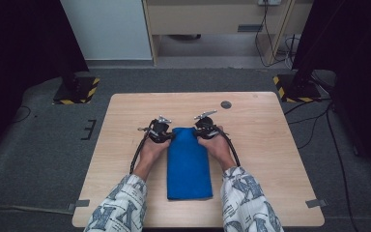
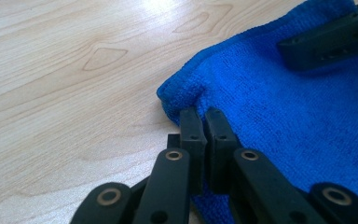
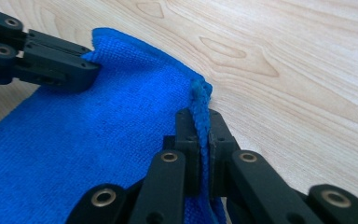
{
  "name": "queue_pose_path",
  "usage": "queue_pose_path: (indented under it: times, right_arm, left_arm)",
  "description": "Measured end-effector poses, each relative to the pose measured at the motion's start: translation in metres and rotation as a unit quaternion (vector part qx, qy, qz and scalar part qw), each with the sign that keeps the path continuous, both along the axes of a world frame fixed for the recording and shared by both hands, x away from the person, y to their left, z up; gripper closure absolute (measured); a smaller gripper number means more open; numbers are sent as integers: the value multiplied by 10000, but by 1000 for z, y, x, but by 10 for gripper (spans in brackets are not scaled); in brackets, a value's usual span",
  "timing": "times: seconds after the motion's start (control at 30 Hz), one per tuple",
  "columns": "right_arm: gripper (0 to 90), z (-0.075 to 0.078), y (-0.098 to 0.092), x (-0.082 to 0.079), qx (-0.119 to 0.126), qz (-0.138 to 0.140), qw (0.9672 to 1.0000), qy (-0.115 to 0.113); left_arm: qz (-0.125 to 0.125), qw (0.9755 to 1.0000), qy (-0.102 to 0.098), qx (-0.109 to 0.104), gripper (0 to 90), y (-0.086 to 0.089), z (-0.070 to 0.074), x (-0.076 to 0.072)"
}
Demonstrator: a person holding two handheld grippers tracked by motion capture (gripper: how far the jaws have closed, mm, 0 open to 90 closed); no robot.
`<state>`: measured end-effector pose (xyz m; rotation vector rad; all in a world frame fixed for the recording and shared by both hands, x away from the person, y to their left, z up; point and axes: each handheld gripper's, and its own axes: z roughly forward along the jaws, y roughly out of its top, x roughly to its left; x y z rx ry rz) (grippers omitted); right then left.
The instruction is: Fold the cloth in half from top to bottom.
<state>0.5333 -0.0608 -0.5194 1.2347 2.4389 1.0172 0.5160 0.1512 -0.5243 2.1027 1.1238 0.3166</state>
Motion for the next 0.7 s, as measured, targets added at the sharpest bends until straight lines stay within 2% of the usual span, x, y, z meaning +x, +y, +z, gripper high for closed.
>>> queue_pose_path:
  times: [0.17,0.47,0.7]
  right_arm:
    - [869,5,-2,-2,58,-33,10000,-36]
    - [870,21,-10,-10,129,-82,9997,-181]
    - [870,29,-16,-18,168,-83,9995,-257]
  left_arm:
    - [6,9999,-116,-79,877,-1,5,-1]
    - [-2,9993,-249,-277,878,-4,26,-8]
    - [-41,9991,-325,-255,878,-7,37,-12]
